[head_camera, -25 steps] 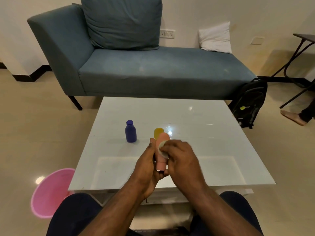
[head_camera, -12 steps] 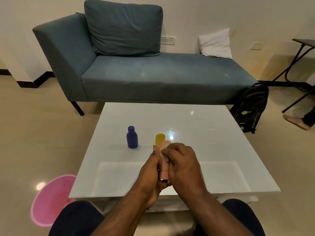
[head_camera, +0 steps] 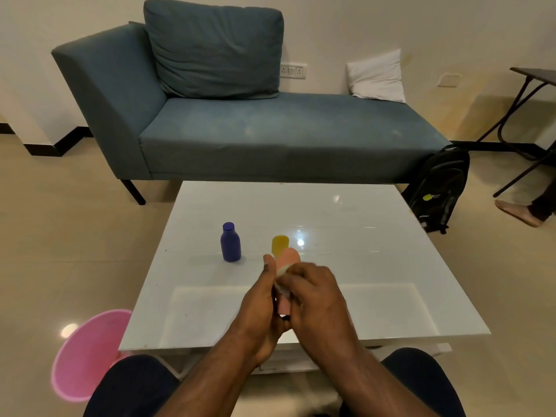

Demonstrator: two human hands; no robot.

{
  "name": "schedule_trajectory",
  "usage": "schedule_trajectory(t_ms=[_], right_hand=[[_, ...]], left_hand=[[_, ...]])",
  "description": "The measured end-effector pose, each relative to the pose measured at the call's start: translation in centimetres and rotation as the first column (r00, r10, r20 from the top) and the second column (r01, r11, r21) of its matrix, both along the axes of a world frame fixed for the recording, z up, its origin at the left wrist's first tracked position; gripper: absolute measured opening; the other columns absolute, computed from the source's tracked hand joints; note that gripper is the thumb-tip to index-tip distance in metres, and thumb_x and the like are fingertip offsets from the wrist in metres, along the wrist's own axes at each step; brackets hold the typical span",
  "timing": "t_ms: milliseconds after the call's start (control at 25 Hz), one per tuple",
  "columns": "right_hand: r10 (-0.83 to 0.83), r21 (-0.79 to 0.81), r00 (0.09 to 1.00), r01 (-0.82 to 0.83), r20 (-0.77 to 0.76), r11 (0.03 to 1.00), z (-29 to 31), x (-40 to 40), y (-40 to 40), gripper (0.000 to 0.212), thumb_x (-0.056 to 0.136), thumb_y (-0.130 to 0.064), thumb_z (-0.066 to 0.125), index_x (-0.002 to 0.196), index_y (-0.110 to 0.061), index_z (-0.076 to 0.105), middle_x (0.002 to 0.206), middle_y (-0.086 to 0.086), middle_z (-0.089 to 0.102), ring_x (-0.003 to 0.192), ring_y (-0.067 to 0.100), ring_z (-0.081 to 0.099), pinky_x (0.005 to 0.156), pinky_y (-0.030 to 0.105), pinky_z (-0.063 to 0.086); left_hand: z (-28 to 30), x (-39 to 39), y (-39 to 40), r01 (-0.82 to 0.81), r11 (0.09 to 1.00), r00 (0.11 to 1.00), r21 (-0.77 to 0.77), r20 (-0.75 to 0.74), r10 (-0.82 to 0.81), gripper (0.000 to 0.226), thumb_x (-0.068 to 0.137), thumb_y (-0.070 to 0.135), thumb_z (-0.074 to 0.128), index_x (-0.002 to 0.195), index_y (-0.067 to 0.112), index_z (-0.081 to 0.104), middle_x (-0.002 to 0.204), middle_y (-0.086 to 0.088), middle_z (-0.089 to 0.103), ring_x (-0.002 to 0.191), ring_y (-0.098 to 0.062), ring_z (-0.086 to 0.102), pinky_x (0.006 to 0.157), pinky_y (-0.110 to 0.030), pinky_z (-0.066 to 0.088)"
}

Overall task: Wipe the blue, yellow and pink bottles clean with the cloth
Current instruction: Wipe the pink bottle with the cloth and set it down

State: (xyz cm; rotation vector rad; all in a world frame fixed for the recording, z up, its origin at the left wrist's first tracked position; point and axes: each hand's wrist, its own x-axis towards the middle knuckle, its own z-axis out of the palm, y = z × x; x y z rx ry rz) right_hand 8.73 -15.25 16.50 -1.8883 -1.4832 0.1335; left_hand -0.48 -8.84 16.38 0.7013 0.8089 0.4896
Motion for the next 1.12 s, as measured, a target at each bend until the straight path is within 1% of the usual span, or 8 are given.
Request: schedule_trajectory(t_ms=[120, 240, 440, 560, 680, 840, 920, 1120], right_hand=[[0.076, 0.005, 0.996, -0.077, 0.038, 0.997, 0.1, -0.3, -0.9, 0.024, 0.087, -0.016, 0.054, 0.105, -0.025, 0.066, 0.105, -0.009, 0.057, 0.097, -0.002, 0.044, 0.082, 0.011, 0.038], [-0.036, 0.063, 0.999, 0.035, 0.020, 0.997, 0.9, 1.5, 0.7, 0.027, 0.079, -0.018, 0.056, 0.102, -0.016, 0.070, 0.104, 0.000, 0.061, 0.097, 0.014, 0.052, 0.081, 0.024, 0.047], [0.022, 0.029, 0.997, -0.024, 0.070, 0.999, 1.1, -0.2, -0.5, 0.024, 0.083, -0.020, 0.058, 0.105, -0.024, 0.066, 0.107, -0.008, 0.059, 0.098, 0.001, 0.042, 0.083, 0.006, 0.034], [0.060, 0.054, 0.994, -0.065, 0.091, 0.996, 1.3, 0.3, -0.3, 0.025, 0.080, -0.014, 0.060, 0.103, -0.021, 0.067, 0.103, -0.006, 0.060, 0.096, 0.008, 0.048, 0.080, 0.014, 0.041], [-0.074, 0.074, 0.996, 0.070, 0.041, 0.995, 1.6, 1.9, 1.5, 0.025, 0.080, -0.020, 0.065, 0.103, -0.015, 0.070, 0.106, 0.001, 0.063, 0.098, 0.017, 0.054, 0.082, 0.027, 0.049], [0.026, 0.015, 0.995, -0.028, 0.092, 1.000, 1.4, 0.1, -0.1, 0.021, 0.084, -0.020, 0.057, 0.102, -0.026, 0.065, 0.103, -0.008, 0.058, 0.094, 0.000, 0.041, 0.080, 0.007, 0.034], [0.080, 0.011, 0.992, -0.082, 0.097, 0.997, 1.6, 0.0, -0.6, 0.024, 0.082, -0.021, 0.050, 0.100, -0.025, 0.065, 0.101, -0.009, 0.058, 0.092, 0.001, 0.041, 0.077, 0.007, 0.033], [-0.072, 0.080, 0.997, 0.071, 0.018, 0.994, 1.9, 1.3, 1.1, 0.024, 0.079, -0.022, 0.055, 0.099, -0.019, 0.069, 0.102, -0.004, 0.060, 0.093, 0.010, 0.050, 0.077, 0.015, 0.042]], left_hand=[[0.0, -0.1, 0.3, -0.010, 1.000, 1.000, -0.004, -0.019, 0.010, 0.068, 0.090, 0.070, 0.038, 0.122, 0.016, 0.065, 0.113, -0.010, 0.075, 0.105, -0.027, 0.072, 0.091, -0.048, 0.057], [0.0, 0.3, -0.4, -0.007, 1.000, 1.000, -0.024, -0.002, 0.007, 0.074, 0.082, 0.073, 0.045, 0.130, 0.018, 0.061, 0.120, -0.014, 0.072, 0.117, -0.038, 0.064, 0.104, -0.059, 0.047], [0.5, 0.2, 0.4, 0.004, 1.000, 1.000, 0.007, 0.017, -0.004, 0.071, 0.091, 0.070, 0.038, 0.130, 0.016, 0.060, 0.120, -0.010, 0.072, 0.111, -0.027, 0.069, 0.093, -0.049, 0.056], [0.6, 0.2, 0.3, 0.001, 1.000, 1.000, 0.017, -0.004, -0.001, 0.070, 0.090, 0.070, 0.039, 0.129, 0.016, 0.061, 0.118, -0.009, 0.074, 0.108, -0.025, 0.071, 0.092, -0.047, 0.057], [0.8, 0.6, -0.3, 0.005, 1.000, 1.000, 0.018, -0.003, -0.005, 0.072, 0.083, 0.070, 0.043, 0.130, 0.019, 0.061, 0.119, -0.014, 0.072, 0.108, -0.030, 0.069, 0.093, -0.050, 0.055], [0.9, 0.2, 0.6, -0.001, 1.000, 1.000, -0.005, 0.015, 0.001, 0.068, 0.092, 0.069, 0.036, 0.129, 0.017, 0.062, 0.120, -0.010, 0.073, 0.110, -0.027, 0.070, 0.090, -0.047, 0.057], [0.9, 0.0, 0.7, -0.013, 1.000, 1.000, -0.026, 0.017, 0.013, 0.065, 0.095, 0.065, 0.038, 0.127, 0.014, 0.063, 0.119, -0.012, 0.073, 0.108, -0.027, 0.071, 0.083, -0.043, 0.058], [1.3, 0.3, 0.0, -0.041, 0.999, 0.999, -0.025, 0.022, 0.042, 0.047, 0.100, 0.047, 0.044, 0.130, 0.014, 0.060, 0.120, -0.016, 0.071, 0.105, -0.030, 0.072, 0.074, -0.044, 0.061]])
